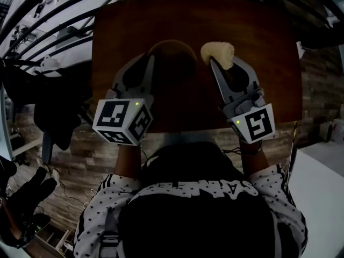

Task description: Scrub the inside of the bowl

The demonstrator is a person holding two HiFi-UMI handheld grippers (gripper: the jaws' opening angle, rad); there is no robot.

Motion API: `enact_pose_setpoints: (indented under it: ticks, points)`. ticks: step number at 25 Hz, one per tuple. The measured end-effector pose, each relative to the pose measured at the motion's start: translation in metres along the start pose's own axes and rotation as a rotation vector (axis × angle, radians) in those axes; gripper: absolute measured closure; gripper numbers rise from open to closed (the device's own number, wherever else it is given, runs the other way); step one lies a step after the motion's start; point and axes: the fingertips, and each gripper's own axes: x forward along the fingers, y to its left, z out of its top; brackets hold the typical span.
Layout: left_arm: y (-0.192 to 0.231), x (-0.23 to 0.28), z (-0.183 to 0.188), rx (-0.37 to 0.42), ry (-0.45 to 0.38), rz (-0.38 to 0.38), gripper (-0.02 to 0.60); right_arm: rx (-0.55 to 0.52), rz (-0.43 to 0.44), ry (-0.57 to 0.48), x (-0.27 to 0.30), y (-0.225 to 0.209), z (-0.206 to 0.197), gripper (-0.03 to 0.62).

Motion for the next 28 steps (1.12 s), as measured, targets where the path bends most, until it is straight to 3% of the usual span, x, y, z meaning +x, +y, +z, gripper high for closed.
enact_pose_setpoints:
  ticks: [8,18,28]
  points:
    - [0.009,0.031,-0.043,-0.005,0.097,0.013,0.557,0.014,0.007,0.065,0.006,-0.012,-0.039,0.533]
    - [0.014,0.058,-0.097,-0.052,0.218,0.015,0.555,0.062,-0.008,0.101,0.004,-0.024,-0.066,0.533]
    - [0.027,0.073,-0.138,-0.046,0.32,0.041,0.555,0.093,0.006,0.129,0.004,-0.023,-0.089,0.533]
